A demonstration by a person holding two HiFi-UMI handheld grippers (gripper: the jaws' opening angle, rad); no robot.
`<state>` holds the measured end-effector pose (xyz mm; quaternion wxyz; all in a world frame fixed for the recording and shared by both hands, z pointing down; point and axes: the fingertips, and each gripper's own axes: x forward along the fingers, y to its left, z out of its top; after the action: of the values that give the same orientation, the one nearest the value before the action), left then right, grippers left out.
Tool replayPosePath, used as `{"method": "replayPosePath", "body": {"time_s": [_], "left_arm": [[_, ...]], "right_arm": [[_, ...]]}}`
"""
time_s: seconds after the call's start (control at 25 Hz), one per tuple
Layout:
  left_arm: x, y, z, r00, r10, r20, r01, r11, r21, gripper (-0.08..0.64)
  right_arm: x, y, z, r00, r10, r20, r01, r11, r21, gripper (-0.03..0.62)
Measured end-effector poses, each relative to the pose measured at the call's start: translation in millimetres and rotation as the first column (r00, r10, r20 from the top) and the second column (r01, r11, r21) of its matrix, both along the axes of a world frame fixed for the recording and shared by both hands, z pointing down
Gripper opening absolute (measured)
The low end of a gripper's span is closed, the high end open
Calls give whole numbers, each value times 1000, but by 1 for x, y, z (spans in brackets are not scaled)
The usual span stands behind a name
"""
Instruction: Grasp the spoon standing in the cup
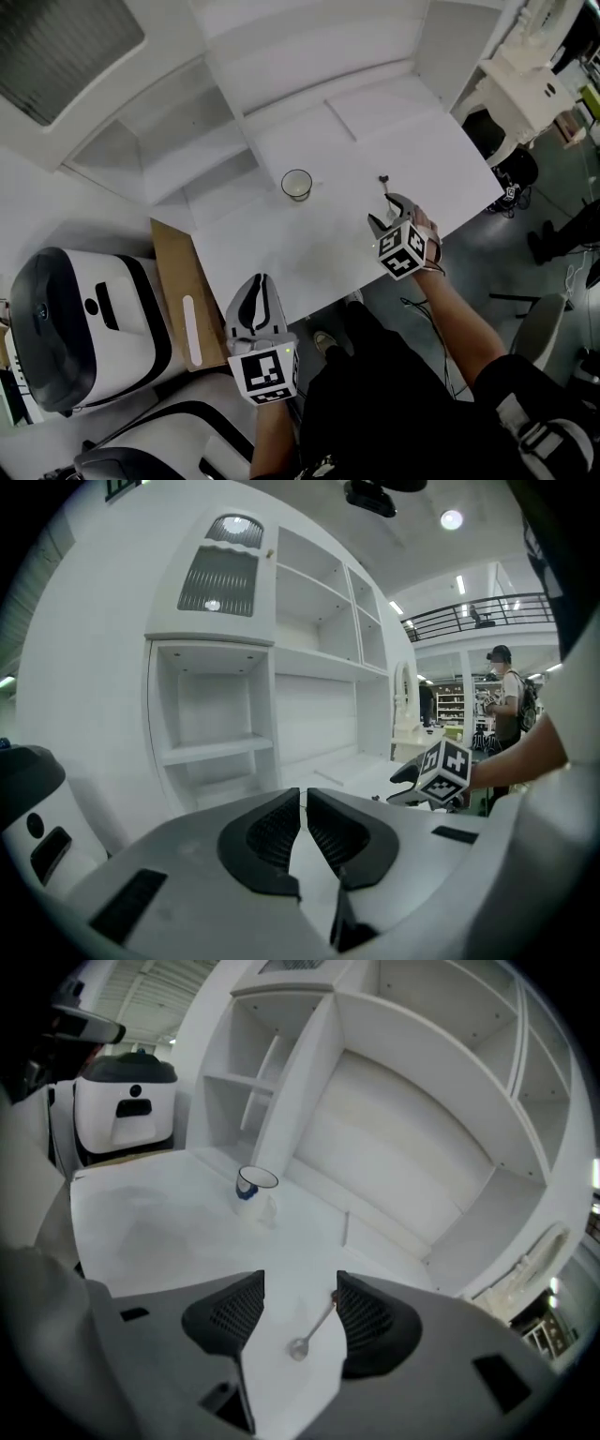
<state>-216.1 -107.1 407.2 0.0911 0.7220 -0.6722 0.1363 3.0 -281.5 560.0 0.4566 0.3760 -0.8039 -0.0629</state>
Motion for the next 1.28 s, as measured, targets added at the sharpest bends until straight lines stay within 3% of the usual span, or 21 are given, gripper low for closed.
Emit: {"method": "replayPosePath", "body": {"time_s": [0.24, 0.4, 0.64, 0.88, 0.96, 1.0, 1.28], "left_arm": [[21, 22, 12, 994, 106, 14, -106, 994, 30, 9], [44, 36, 20, 989, 145, -15, -144, 989, 29, 9], [83, 47, 15, 980, 199, 14, -199, 979, 33, 9], [128, 46, -9, 983, 174, 58, -179, 979, 96, 9], [151, 49, -23, 985, 158, 67, -166, 976, 139, 9], [163, 52, -28, 986, 152, 68, -161, 975, 153, 9], [230, 80, -38, 993, 85, 85, -97, 983, 153, 9]], "right_arm": [[7, 74, -46, 998, 21, 51, -26, 995, 98, 278], [22, 115, -66, 987, 62, 145, -82, 988, 130, 278], [45, 144, -95, 958, 90, 273, -134, 980, 147, 278], [89, 164, -130, 853, 141, 503, -216, 972, 95, 263], [112, 175, -135, 832, 158, 532, -233, 969, 77, 149], [123, 179, -138, 822, 163, 545, -238, 969, 70, 125], [177, 205, -163, 699, 147, 700, -222, 975, 17, 66]]}}
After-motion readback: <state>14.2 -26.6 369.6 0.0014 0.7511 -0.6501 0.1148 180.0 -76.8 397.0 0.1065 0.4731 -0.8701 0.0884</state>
